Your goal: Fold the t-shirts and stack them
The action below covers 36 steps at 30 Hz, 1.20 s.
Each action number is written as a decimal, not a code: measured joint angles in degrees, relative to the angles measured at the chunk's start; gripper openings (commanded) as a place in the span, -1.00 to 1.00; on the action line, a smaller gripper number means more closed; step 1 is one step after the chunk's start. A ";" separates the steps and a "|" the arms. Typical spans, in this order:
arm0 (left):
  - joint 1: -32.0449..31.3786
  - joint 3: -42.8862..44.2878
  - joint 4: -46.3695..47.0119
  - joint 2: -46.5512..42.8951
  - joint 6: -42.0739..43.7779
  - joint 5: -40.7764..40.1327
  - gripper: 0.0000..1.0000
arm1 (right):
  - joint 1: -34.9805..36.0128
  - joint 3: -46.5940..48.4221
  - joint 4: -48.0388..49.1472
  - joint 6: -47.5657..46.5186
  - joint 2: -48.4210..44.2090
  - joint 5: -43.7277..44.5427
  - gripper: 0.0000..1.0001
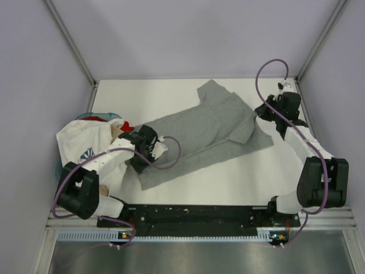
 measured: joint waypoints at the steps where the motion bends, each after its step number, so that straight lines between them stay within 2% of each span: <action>1: 0.00 0.00 0.07 0.28 -0.15 -0.44 -0.85 | 0.00 0.15 0.17 -0.02 0.35 -0.09 -1.00; 3: 0.00 -0.07 0.39 0.72 -0.39 -1.75 -0.68 | 0.00 0.26 0.42 0.04 1.05 -0.39 -1.00; 7: 0.00 -0.07 0.83 0.81 -0.28 -3.89 -0.13 | 0.00 0.26 0.83 0.37 2.73 -0.90 -1.00; 9: 0.00 0.15 0.59 0.81 -0.02 -4.52 -0.03 | 0.00 0.35 1.46 0.81 4.02 -1.57 -1.00; 14: -0.02 2.99 -0.90 0.81 1.40 -3.72 0.01 | 0.00 1.16 2.78 2.45 7.96 -3.28 -1.00; 19: -1.14 4.00 -1.77 -0.39 3.26 1.22 0.01 | 0.00 2.16 3.65 4.37 10.51 -3.58 -1.00; 28: -1.79 4.00 -1.64 -1.09 4.24 4.02 0.08 | 2.89 5.27 7.39 7.78 16.28 -0.83 -0.99; 29: -1.79 3.98 -1.57 -1.09 4.24 4.26 0.09 | 3.58 5.51 7.45 8.09 17.03 -0.33 -0.89; 32: -1.79 3.54 -1.29 -1.14 4.39 4.74 0.11 | 4.72 6.49 7.93 9.42 19.58 1.20 -0.41; 36: -1.79 2.25 -0.96 -1.31 4.70 4.79 0.12 | 4.94 8.37 8.04 11.23 22.75 1.97 -0.05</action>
